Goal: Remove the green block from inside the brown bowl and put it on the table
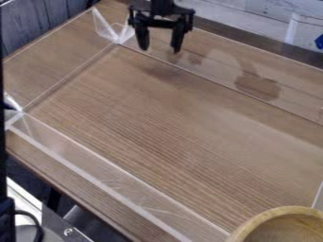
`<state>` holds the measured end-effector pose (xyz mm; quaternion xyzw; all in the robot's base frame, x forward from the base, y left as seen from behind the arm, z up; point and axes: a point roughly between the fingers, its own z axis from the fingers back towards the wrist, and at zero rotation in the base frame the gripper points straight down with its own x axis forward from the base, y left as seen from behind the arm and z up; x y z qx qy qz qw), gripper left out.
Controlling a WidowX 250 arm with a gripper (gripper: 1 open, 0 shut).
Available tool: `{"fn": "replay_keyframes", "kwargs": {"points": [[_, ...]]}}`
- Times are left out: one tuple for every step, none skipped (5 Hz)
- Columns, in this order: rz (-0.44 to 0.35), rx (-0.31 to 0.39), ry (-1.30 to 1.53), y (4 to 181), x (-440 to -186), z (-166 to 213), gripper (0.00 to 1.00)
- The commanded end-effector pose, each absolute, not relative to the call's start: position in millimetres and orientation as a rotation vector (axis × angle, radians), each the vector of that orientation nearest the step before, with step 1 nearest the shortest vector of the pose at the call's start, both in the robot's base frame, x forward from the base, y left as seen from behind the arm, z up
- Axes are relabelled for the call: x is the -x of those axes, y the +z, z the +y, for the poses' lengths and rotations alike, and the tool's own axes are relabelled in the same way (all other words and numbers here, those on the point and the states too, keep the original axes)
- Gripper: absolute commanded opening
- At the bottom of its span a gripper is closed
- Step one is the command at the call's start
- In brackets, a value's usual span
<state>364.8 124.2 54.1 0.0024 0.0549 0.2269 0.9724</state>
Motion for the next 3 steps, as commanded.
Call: {"fn": "replay_keyframes", "kwargs": {"points": [[0.073,-0.022,0.468,62.7,-371,125,1.0],[0.098,-0.029,0.477,50.2,-370,124,1.0],[0.111,-0.038,0.48,40.8,-371,124,1.0]]}}
